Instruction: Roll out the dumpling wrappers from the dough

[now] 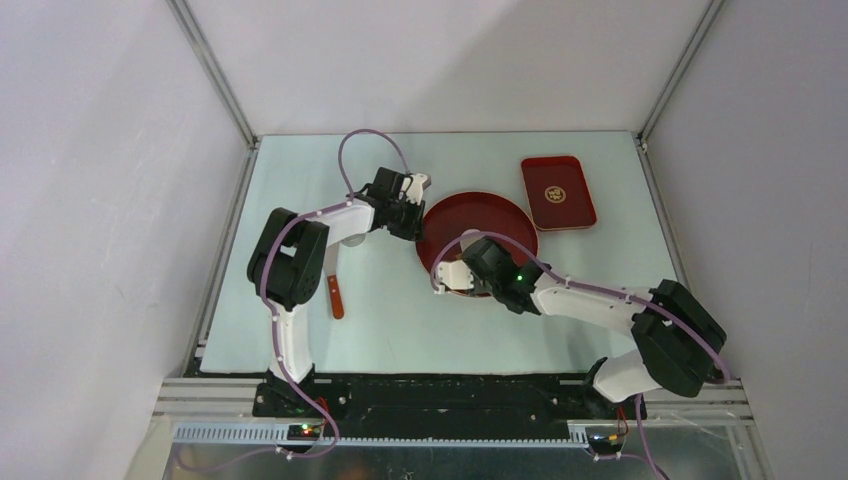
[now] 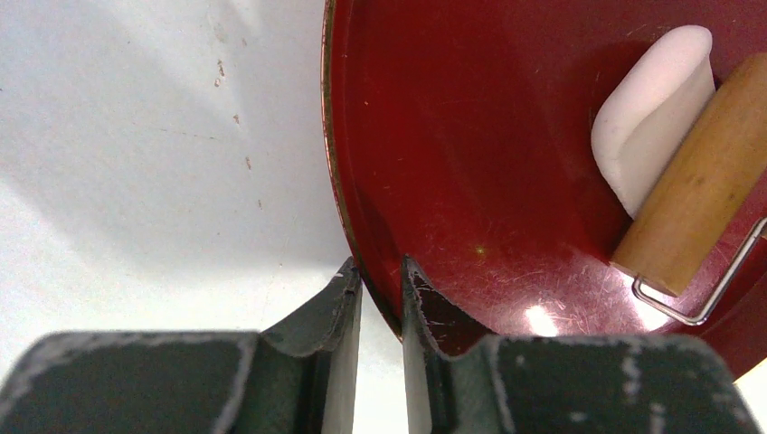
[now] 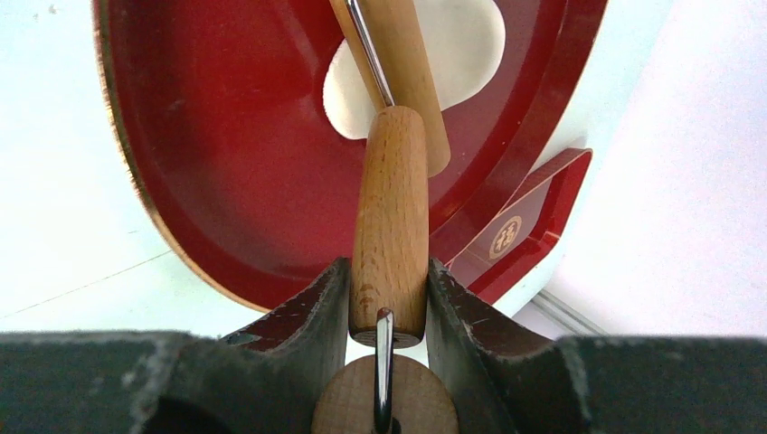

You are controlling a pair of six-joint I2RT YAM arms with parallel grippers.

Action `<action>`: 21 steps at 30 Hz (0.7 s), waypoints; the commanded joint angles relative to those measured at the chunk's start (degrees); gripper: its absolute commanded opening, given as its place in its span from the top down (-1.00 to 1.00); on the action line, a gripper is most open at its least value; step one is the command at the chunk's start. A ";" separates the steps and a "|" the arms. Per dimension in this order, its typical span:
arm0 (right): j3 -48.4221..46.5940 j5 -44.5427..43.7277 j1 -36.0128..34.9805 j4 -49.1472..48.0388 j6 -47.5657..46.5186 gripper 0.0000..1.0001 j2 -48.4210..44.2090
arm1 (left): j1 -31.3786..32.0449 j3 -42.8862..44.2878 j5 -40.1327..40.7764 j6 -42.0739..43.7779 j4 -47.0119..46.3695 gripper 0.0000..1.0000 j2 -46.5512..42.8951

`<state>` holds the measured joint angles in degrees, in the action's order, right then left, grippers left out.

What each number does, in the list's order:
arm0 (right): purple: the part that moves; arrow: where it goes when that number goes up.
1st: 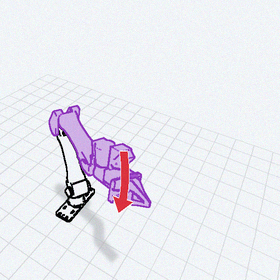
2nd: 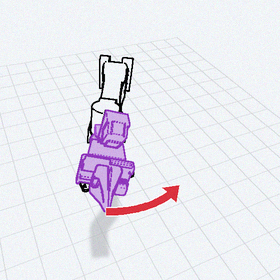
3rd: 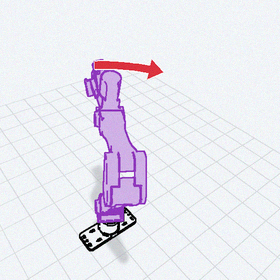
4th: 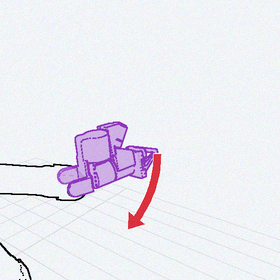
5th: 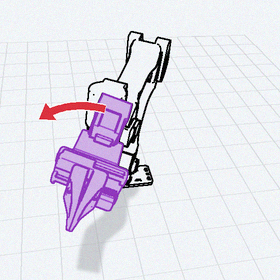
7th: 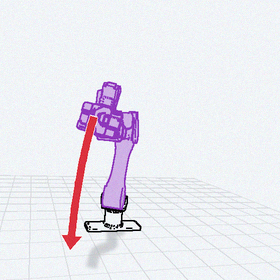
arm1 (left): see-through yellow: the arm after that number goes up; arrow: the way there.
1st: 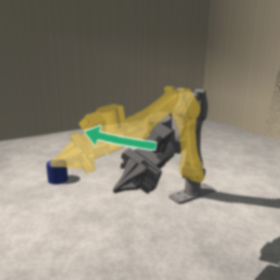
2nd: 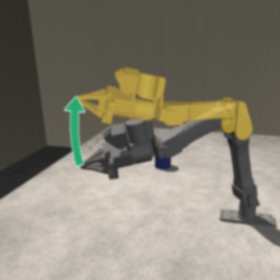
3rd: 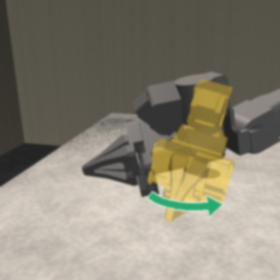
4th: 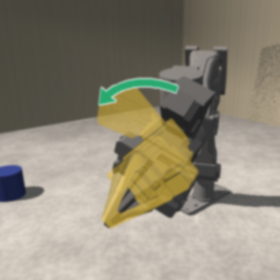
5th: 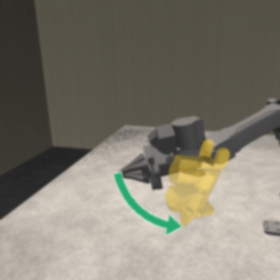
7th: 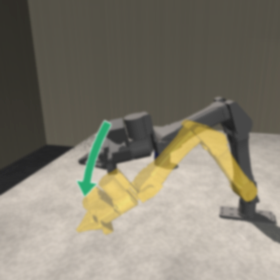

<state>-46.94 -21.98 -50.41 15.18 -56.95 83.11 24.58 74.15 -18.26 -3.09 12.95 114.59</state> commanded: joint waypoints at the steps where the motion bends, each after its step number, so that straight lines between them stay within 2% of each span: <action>1: 2.53 5.68 -1.01 9.72 3.22 1.00 -1.28 | -0.19 0.47 0.09 0.71 0.81 0.52 0.72; 11: 4.40 7.50 -1.70 14.00 5.26 1.00 -1.95 | -0.23 0.47 0.20 0.72 0.81 0.52 0.73; 21: 6.44 6.06 -1.70 9.80 4.91 1.00 -6.54 | -0.18 0.47 0.21 0.70 0.85 0.52 0.73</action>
<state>-43.29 -20.40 -51.55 18.35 -53.34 77.32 24.58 74.15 -18.26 -3.09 12.95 114.59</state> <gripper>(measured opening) 0.372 0.243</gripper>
